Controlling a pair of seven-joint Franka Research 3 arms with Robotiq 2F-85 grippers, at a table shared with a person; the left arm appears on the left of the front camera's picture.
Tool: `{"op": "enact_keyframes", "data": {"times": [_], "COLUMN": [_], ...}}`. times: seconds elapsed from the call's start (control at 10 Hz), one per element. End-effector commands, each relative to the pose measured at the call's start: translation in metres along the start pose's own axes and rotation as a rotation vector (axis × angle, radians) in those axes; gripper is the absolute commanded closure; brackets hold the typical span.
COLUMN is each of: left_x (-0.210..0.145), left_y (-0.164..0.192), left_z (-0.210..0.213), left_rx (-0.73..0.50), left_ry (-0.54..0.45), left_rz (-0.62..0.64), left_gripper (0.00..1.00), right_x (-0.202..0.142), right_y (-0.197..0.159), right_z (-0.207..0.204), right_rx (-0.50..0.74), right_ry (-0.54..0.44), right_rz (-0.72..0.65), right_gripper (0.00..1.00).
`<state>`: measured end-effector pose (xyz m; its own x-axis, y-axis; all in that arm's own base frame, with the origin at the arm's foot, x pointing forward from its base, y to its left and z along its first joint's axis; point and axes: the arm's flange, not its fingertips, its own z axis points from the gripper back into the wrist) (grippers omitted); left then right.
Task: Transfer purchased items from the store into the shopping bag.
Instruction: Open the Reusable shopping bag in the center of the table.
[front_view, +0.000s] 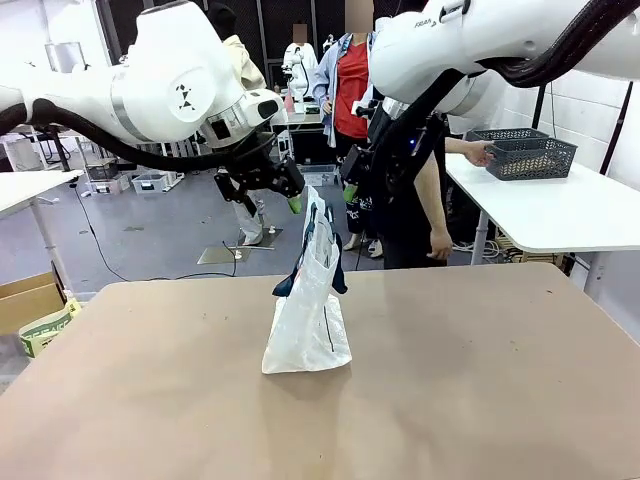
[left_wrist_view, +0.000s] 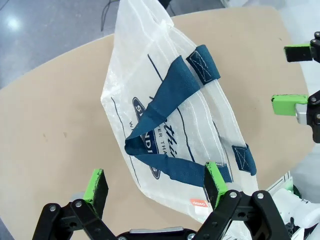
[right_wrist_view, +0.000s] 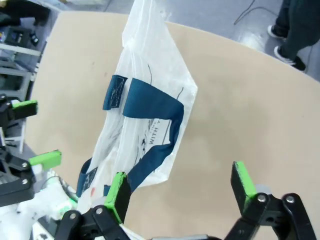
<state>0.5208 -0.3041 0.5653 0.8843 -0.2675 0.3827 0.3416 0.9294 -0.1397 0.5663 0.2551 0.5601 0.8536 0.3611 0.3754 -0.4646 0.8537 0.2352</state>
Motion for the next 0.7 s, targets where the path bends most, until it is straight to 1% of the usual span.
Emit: {"op": "enact_keyframes", "data": {"times": [0.0, 0.1, 0.2, 0.3, 0.4, 0.6], "left_x": [-0.009, 0.000, 0.011, 0.018, 0.019, 0.019], "left_y": [0.009, 0.000, -0.008, -0.018, -0.025, -0.026], "left_z": [0.003, 0.000, -0.010, -0.012, -0.013, -0.015], "left_rx": [0.008, 0.000, 0.020, 0.032, 0.034, 0.017], "left_ry": [-0.023, 0.000, 0.018, 0.047, 0.066, 0.097], "left_rz": [-0.009, 0.000, 0.084, 0.165, 0.198, 0.256], "left_gripper": [0.00, 0.00, 0.00, 0.00, 0.00, 0.00], "right_x": [-0.011, 0.000, 0.009, 0.017, 0.021, 0.028], "right_y": [-0.004, 0.000, 0.001, 0.003, 0.007, 0.011], "right_z": [0.007, 0.000, -0.012, -0.023, -0.028, -0.037], "right_rx": [-0.013, 0.000, 0.038, 0.050, 0.055, 0.082], "right_ry": [-0.017, 0.000, 0.008, 0.021, 0.048, 0.068], "right_rz": [-0.009, 0.000, -0.047, -0.090, -0.149, -0.200], "right_gripper": [0.00, 0.00, 0.00, 0.00, 0.00, 0.00]}}
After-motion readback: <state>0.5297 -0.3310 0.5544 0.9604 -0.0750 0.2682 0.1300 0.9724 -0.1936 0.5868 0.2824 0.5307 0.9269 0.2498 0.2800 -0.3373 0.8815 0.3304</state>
